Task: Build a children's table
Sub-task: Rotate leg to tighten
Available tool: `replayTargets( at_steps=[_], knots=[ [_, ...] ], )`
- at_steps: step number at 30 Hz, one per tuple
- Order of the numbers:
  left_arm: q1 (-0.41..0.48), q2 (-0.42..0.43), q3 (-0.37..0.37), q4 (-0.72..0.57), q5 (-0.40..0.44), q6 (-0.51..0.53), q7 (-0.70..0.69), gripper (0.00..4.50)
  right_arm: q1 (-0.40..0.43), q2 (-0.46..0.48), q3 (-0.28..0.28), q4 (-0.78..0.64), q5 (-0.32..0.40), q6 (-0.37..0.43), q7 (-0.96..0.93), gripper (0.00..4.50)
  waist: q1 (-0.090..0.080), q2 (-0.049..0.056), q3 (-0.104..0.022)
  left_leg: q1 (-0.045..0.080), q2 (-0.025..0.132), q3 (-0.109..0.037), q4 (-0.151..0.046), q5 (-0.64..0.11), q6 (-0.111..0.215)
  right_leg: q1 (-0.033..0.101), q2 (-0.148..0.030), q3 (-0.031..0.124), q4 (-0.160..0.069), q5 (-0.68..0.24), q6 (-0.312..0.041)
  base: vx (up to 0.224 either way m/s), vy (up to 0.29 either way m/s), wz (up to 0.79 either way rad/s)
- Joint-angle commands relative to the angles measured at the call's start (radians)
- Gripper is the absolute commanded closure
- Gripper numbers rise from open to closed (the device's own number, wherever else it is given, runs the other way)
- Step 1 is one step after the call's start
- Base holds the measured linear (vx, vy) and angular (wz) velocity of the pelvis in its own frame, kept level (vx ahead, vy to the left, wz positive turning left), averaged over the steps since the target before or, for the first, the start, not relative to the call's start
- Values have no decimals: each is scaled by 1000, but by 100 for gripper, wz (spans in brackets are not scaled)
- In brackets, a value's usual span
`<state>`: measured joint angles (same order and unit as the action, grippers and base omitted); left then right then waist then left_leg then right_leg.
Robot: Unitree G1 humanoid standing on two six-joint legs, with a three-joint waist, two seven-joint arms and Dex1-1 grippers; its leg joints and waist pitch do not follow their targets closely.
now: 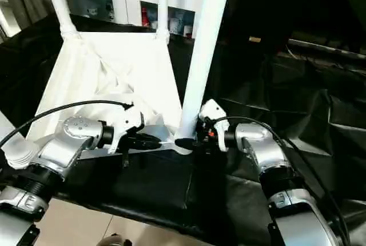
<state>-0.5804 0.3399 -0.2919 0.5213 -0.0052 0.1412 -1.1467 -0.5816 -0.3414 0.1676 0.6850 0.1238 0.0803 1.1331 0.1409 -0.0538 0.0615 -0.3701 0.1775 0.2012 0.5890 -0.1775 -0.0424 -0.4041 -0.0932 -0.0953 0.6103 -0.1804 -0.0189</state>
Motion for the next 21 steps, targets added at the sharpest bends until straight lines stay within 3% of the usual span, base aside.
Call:
replayTargets(
  at_steps=[1, 5, 6, 7, 9, 10, 11, 13, 14, 15, 18, 19, 21],
  knots=[
    [-4, -29, 13, -7, -23, -6, 21, 450, 6, 5, -15, 22, -16, -11, -60, 178, -5, -8, -68, 16, 67, -28, -70, -183, 31, 48, -83, 62, -68, -220, -208, 0, 0, 0],
    [-79, -118, 32, 139, 41, -2, 249, 450, -24, 107, -100, 164, -19, -13, -379, 178, -17, -8, -64, 18, 64, -32, -74, -230, -1, 45, -85, 62, -80, -318, -185, 0, 0, 0],
    [-98, -141, 35, 173, 53, 3, 299, 450, -25, 128, -109, 183, -21, -4, -435, 178, -23, -5, -63, 25, 63, -34, -75, -261, -17, 39, -86, 62, -87, -369, -173, 0, 0, 0],
    [-98, -141, 35, 173, 53, 3, 299, 450, -25, 128, -109, 183, -21, -4, -435, 178, -29, -9, -64, 22, 63, -37, -76, -271, -26, 44, -87, 60, -88, -385, -164, 0, 0, 0],
    [-149, -207, 50, 250, 69, 31, 435, 450, -34, 196, -141, 228, -24, 28, -636, 178, -32, -7, -64, 18, 64, -35, -76, -260, -15, 45, -86, 63, -89, -366, -159, 0, 0, 0],
    [-149, -207, 50, 250, 69, 31, 435, 450, -34, 196, -141, 228, -24, 28, -636, 178, -33, -5, -62, 27, 63, -36, -78, -271, -25, 37, -84, 63, -93, -375, -156, 0, 0, 0],
    [-183, -252, 61, 299, 76, 47, 529, 450, -49, 240, -164, 264, -25, 48, -780, 178, -35, -4, -65, 21, 62, -38, -78, -266, -29, 44, -86, 61, -89, -373, -156, 0, 0, 0],
    [-194, -266, 63, 316, 80, 47, 562, 450, -55, 253, -171, 278, -25, 52, -825, 178, -35, -5, -68, 25, 62, -37, -77, -262, -30, 41, -84, 62, -89, -347, -158, 0, 0, 0],
    [-213, -289, 57, 353, 97, 46, 611, 450, -77, 281, -184, 310, -26, 43, -885, 178, -37, 2, -69, 20, 62, -36, -77, -260, -25, 41, -85, 63, -87, -314, -165, 0, 0, 0],
    [-219, -295, 56, 366, 103, 43, 621, 450, -84, 289, -188, 321, -28, 35, -895, 178, -38, -2, -69, 19, 61, -36, -77, -258, -23, 44, -82, 62, -86, -303, -164, 0, 0, 0],
    [-228, -304, 56, 394, 110, 32, 621, 450, -104, 301, -176, 334, -49, 9, -893, 178, -33, -1, -73, 19, 60, -32, -73, -227, -1, 48, -82, 62, -79, -220, -180, 0, 0, 0],
    [-231, -305, 56, 403, 111, 28, 618, 450, -109, 303, -176, 334, -50, -1, -884, 178, -33, -7, -74, 16, 59, -31, -73, -219, 6, 50, -81, 62, -77, -209, -182, 0, 0, 0],
    [-231, -302, 52, 407, 113, 17, 606, 450, -111, 305, -185, 330, -41, -17, -863, 178, -31, -4, -72, 16, 59, -31, -73, -212, 17, 50, -82, 61, -77, -205, -186, 0, 0, 0]
  ],
)
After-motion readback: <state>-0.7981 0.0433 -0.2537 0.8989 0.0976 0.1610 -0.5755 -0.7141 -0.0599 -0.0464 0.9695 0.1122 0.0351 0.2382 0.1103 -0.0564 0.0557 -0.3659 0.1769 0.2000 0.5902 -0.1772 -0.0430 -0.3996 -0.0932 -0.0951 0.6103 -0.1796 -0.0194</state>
